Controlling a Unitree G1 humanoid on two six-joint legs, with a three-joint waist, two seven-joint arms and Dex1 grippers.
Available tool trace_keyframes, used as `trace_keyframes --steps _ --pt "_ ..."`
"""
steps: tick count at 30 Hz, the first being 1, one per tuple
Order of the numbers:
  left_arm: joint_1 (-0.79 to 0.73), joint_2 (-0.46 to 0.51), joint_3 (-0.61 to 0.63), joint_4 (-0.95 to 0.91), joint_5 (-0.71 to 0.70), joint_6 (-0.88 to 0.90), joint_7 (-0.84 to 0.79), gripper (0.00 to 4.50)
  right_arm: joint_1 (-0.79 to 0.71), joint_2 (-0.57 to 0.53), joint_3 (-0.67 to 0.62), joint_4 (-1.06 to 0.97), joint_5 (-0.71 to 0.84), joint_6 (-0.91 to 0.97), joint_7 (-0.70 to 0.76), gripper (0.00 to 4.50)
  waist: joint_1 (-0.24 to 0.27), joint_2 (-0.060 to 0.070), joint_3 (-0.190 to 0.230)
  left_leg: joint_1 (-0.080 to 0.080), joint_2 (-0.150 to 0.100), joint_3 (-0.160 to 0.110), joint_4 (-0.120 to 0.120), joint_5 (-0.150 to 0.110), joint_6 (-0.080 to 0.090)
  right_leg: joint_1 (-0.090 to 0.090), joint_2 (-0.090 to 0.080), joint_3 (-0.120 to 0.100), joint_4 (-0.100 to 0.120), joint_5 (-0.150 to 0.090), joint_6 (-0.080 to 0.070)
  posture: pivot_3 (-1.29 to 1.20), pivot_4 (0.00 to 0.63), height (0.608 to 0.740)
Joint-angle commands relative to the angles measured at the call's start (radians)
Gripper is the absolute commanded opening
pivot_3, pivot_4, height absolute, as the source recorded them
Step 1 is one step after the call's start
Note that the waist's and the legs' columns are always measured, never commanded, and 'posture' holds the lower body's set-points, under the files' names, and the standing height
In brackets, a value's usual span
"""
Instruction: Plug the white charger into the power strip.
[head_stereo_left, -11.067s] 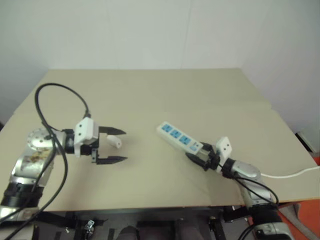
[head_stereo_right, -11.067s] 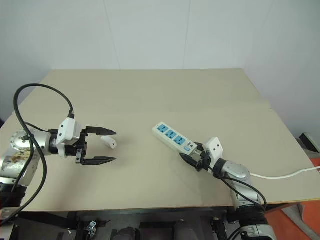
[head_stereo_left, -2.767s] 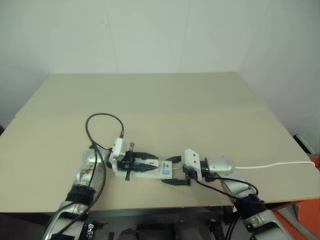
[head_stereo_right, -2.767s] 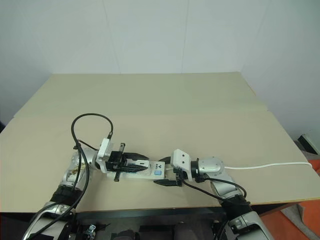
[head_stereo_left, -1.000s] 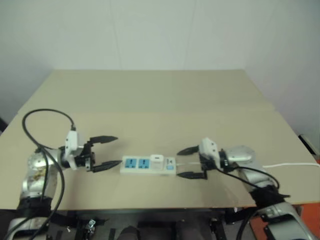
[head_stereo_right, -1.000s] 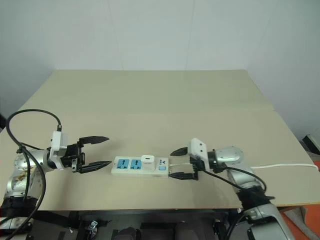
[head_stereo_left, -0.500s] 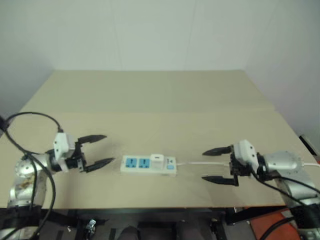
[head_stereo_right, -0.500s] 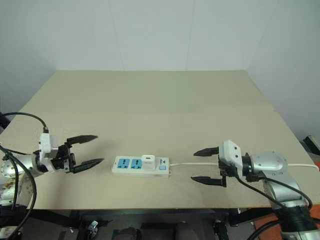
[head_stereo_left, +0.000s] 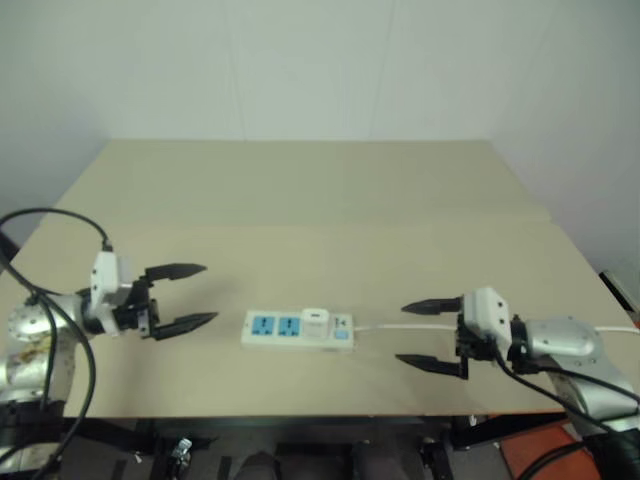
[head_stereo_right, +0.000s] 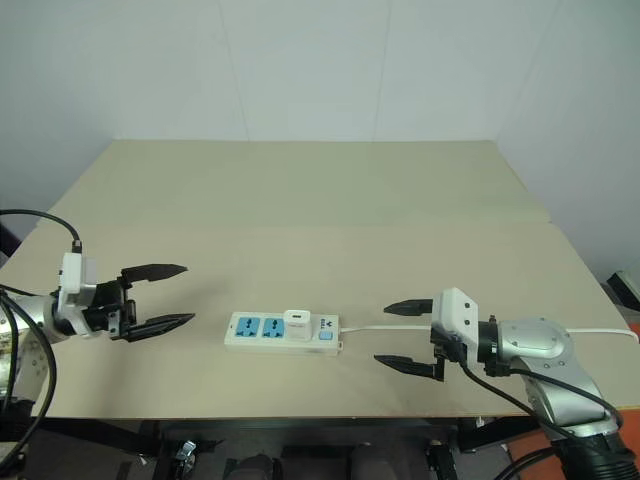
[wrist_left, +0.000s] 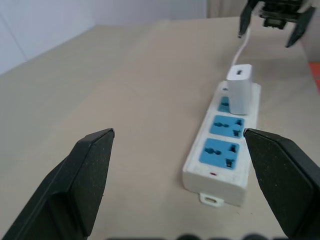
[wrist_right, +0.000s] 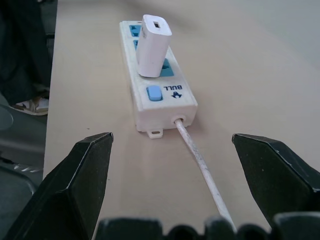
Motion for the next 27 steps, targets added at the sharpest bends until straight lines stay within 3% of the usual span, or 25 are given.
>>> trace_keyframes --steps 1,27 --pt "0.017 0.01 0.007 -0.008 0.001 -0.005 -0.018 4.5 0.04 -0.004 -0.036 -0.061 0.007 -0.001 -0.03 4.46 0.0 0.0 0.0 0.0 0.0 0.0 0.0 0.0 0.0 0.0 0.0 0.0 0.0 0.0 0.0 0.0 0.15 0.74" --pt "-0.073 -0.007 -0.041 0.028 0.036 0.013 -0.028 4.5 0.101 0.01 -0.026 -0.129 0.01 -0.002 -0.104 4.46 0.001 0.0 0.0 0.0 0.0 0.0 0.0 0.0 0.0 0.0 0.0 0.0 0.0 0.0 0.0 0.0 0.15 0.74"
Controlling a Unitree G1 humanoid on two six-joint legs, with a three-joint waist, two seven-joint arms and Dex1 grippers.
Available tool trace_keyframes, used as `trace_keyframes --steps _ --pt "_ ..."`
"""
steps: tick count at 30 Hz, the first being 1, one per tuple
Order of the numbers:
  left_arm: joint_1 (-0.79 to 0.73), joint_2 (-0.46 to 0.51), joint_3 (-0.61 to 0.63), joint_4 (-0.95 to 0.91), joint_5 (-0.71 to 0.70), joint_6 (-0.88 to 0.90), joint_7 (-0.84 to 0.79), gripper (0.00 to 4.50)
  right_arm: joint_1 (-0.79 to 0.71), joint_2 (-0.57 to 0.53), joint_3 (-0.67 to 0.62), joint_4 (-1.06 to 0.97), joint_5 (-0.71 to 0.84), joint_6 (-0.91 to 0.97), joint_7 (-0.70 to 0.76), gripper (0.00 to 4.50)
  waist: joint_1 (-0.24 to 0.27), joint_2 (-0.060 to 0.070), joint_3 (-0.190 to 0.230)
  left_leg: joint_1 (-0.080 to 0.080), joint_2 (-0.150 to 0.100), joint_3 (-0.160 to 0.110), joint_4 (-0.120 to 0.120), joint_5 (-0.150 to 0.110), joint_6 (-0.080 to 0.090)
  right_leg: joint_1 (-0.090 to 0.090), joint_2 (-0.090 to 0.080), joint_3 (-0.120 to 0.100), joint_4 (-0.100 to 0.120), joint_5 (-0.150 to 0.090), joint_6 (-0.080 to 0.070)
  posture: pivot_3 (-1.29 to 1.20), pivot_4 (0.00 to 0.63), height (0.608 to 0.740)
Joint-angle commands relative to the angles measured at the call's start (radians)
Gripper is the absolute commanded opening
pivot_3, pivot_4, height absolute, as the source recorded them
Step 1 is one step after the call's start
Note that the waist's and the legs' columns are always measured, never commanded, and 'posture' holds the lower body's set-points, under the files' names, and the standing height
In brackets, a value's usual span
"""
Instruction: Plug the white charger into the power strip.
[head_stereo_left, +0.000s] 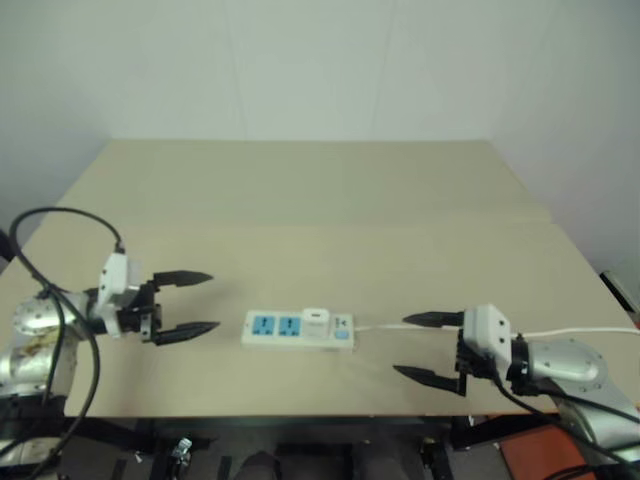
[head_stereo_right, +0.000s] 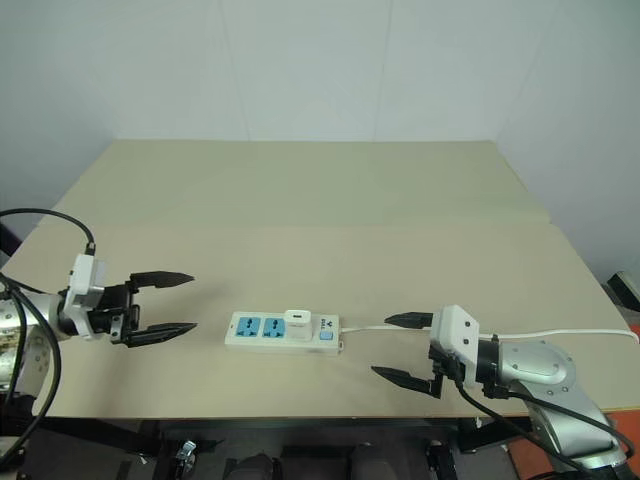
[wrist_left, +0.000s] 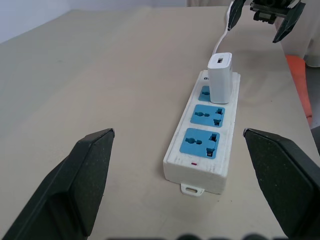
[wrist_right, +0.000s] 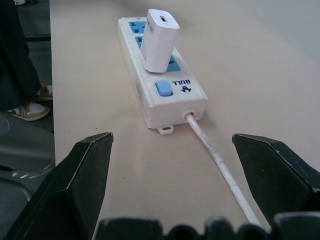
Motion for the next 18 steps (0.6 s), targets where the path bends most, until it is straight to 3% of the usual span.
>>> trace_keyframes --steps 1,18 --pt "-0.041 -0.004 -0.001 0.012 0.001 -0.017 -0.001 4.5 -0.016 0.005 -0.02 -0.023 0.007 -0.017 -0.006 4.46 0.0 0.0 0.0 0.0 0.0 0.0 0.0 0.0 0.0 0.0 0.0 0.0 0.0 0.0 0.0 0.0 0.15 0.74" --pt "-0.047 -0.03 -0.027 -0.001 0.015 -0.023 -0.001 4.5 -0.001 0.026 -0.011 -0.021 0.009 -0.038 0.001 4.46 0.0 0.0 0.0 0.0 0.0 0.0 0.0 0.0 0.0 0.0 0.0 0.0 0.0 0.0 0.0 0.0 0.15 0.74"
